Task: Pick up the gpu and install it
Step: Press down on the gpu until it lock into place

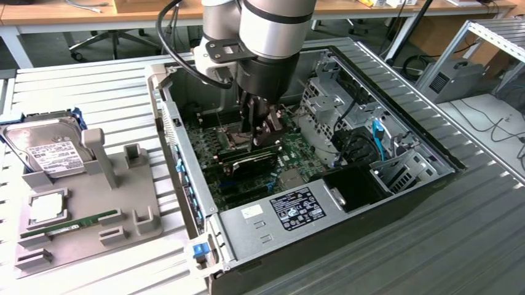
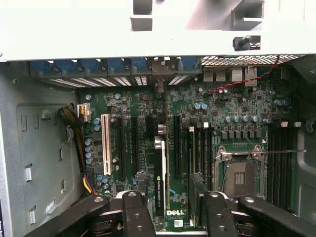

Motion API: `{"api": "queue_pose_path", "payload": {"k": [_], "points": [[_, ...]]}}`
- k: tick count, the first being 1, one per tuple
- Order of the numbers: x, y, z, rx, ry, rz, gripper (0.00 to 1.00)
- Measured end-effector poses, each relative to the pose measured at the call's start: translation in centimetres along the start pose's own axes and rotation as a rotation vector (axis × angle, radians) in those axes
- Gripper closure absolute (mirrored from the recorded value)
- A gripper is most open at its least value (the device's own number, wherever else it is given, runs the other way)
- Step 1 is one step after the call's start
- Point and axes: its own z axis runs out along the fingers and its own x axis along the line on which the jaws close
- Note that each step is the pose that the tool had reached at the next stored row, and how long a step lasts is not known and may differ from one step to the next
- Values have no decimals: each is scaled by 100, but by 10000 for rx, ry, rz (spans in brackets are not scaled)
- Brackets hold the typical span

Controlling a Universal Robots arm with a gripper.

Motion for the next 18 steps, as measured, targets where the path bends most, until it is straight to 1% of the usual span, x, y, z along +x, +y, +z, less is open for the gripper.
{"api": "queue_pose_path", "payload": {"k": [3, 4, 8, 9, 18], "points": [[0, 0, 0, 0, 0, 0, 53], [0, 0, 0, 0, 0, 0, 55], [0, 0, 0, 0, 0, 0, 80], [0, 0, 0, 0, 0, 0, 89], [0, 0, 0, 0, 0, 0, 89]]}}
